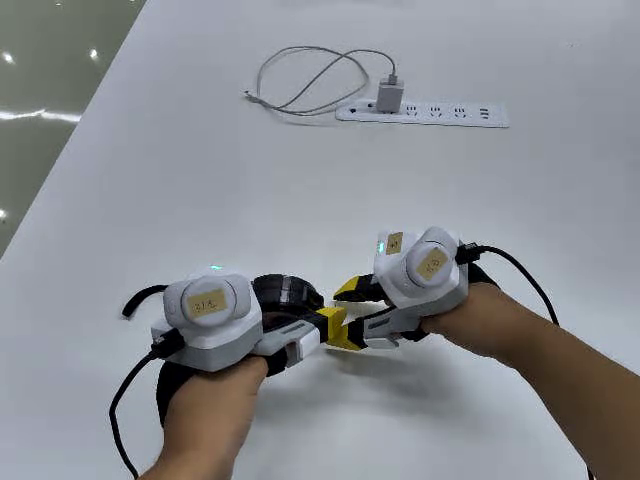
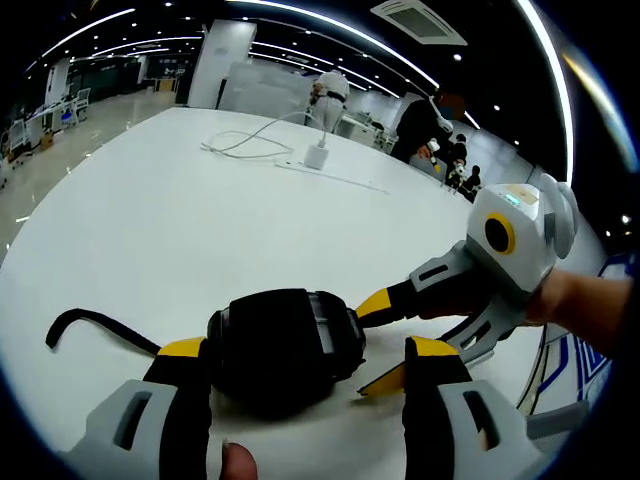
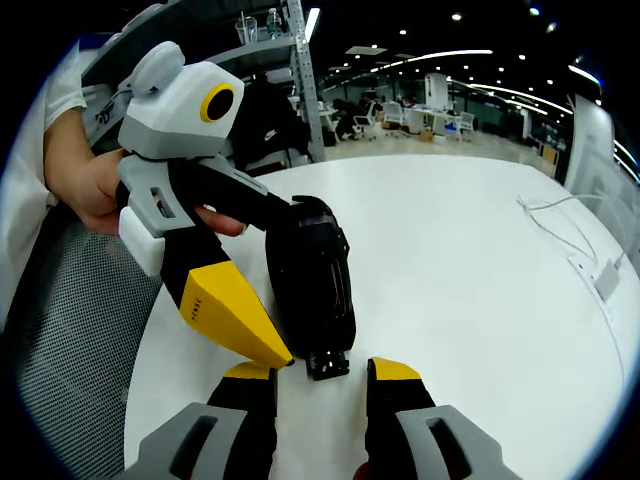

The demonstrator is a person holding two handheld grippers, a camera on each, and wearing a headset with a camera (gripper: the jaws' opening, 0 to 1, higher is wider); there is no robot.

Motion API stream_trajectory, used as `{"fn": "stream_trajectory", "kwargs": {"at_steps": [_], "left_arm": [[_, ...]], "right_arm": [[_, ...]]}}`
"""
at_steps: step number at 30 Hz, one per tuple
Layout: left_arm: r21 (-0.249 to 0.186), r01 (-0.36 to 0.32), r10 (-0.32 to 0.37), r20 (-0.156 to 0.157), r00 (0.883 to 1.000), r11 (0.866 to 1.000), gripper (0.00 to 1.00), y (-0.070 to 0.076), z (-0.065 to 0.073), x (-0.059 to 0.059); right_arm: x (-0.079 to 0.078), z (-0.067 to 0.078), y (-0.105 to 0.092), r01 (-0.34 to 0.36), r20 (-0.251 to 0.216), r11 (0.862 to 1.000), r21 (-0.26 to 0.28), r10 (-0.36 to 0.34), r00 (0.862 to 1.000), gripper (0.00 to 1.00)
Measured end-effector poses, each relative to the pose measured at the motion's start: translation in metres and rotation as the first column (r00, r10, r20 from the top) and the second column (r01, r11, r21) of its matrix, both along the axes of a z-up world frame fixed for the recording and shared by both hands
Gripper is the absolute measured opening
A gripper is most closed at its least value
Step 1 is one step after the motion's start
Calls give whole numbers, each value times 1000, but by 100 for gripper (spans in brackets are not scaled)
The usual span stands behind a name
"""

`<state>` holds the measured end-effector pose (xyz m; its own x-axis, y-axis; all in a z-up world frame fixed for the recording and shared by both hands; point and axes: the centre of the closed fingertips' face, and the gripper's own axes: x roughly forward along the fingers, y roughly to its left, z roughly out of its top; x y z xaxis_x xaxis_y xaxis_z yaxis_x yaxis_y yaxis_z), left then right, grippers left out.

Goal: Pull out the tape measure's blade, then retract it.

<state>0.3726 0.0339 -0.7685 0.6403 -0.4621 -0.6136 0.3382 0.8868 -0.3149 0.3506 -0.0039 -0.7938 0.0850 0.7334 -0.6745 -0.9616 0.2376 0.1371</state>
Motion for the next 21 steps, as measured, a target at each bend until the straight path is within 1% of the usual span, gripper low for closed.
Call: {"fn": "stream_trajectory", "kwargs": {"at_steps": [5,6,8,12,15,16,18,20,21], "left_arm": [[25,31,-32,18,999,999,76,0,2,-2],[22,34,-35,25,999,999,76,-1,3,-2],[14,30,-30,26,999,999,77,-1,4,-2],[14,41,-41,30,999,999,78,-1,5,-2],[16,53,-53,46,997,998,79,-2,8,-2],[13,55,-55,49,997,998,80,-3,9,-2],[21,55,-56,51,997,998,81,-2,8,-2],[15,56,-57,53,997,998,82,-2,9,-2],[18,59,-60,58,997,998,82,-2,10,-2]], "right_arm": [[-1,1,-2,9,0,1000,1,-9,1000,32],[-1,1,-3,11,0,1000,2,-11,1000,32],[-1,2,-3,16,-2,1000,5,-16,1000,33],[-1,3,-4,20,-1,1000,5,-20,1000,33],[-1,6,-4,25,2,1000,7,-25,1000,33],[-1,6,-5,26,2,1000,9,-26,1000,33],[-1,7,-5,29,3,1000,8,-29,1000,34],[-1,7,-6,31,2,999,9,-31,1000,34],[-1,7,-6,32,2,999,9,-32,999,34]]}}
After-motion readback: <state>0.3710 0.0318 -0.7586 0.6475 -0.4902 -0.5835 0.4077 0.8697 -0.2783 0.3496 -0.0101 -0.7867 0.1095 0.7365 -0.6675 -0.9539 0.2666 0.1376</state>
